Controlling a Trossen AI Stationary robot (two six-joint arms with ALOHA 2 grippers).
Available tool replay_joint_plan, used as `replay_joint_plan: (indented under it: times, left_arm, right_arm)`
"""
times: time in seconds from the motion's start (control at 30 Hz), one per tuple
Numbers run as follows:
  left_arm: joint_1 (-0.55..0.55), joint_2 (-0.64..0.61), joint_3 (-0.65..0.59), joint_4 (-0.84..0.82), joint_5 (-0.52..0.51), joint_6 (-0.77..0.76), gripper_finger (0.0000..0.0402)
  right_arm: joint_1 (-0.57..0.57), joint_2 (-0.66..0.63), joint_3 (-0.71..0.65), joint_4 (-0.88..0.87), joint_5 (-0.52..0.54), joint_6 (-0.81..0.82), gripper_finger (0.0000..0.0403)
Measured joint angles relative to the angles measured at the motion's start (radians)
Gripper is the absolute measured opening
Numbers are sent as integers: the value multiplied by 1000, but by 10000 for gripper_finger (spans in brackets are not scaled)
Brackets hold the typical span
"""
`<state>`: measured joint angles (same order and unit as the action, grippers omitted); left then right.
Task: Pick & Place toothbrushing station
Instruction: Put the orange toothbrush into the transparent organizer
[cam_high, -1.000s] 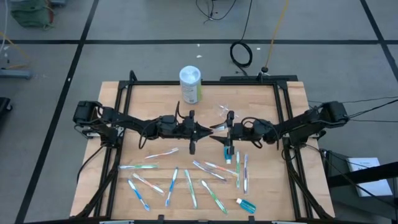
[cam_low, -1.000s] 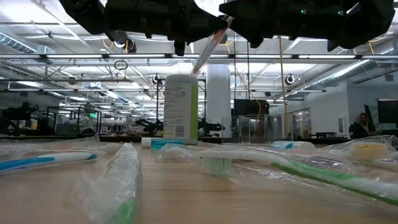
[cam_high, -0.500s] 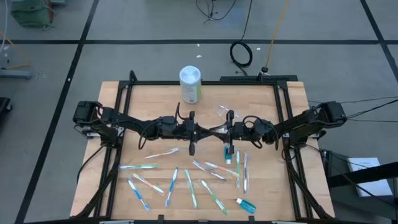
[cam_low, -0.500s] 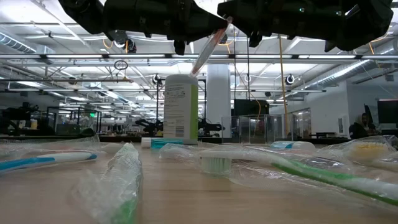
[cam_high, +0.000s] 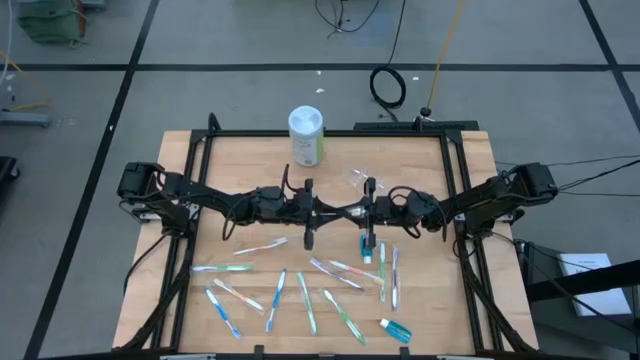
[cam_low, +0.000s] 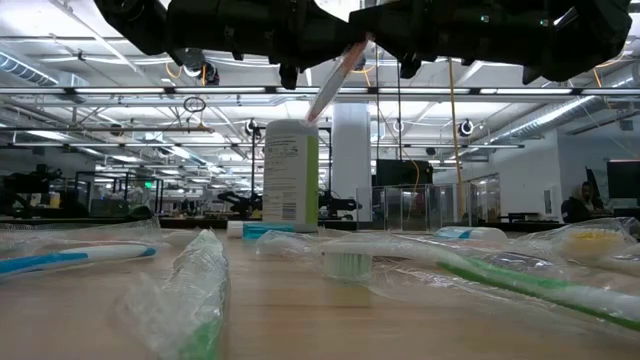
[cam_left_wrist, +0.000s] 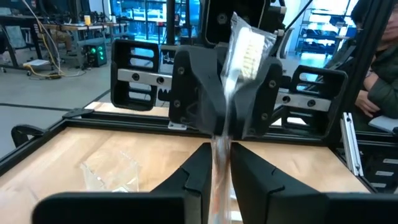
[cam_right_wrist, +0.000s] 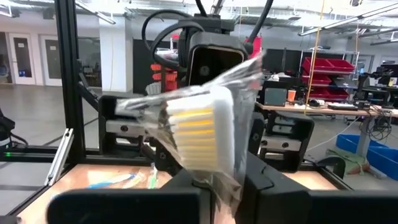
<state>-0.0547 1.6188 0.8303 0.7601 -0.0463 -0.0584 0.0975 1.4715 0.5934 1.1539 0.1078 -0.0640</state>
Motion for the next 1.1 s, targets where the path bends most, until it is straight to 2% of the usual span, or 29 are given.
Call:
replay_joint_plan:
  times: [0.1,0.23,0.43,0.63,0.83,1.1]
  left_arm:
    - [0,0,0,-10,-2,-6,76]
    - [0,0,0,-54,-14,-7,87]
    - [2,0,0,-145,-51,-32,88]
    - [2,0,0,-291,-172,-128,88]
    - [1,0,0,-347,-175,-217,88]
    - [-13,0,0,-349,-172,-260,88]
  right_arm:
    - [0,0,0,-27,5,-1,7]
    - [1,-1,0,-69,80,-3,15]
    - [0,-79,-1,-255,131,-9,8]
    - [-2,-244,-1,-494,146,-27,14]
    - [-49,-441,-1,-723,262,-52,7]
    - [-208,-656,-1,-1033,286,44,8]
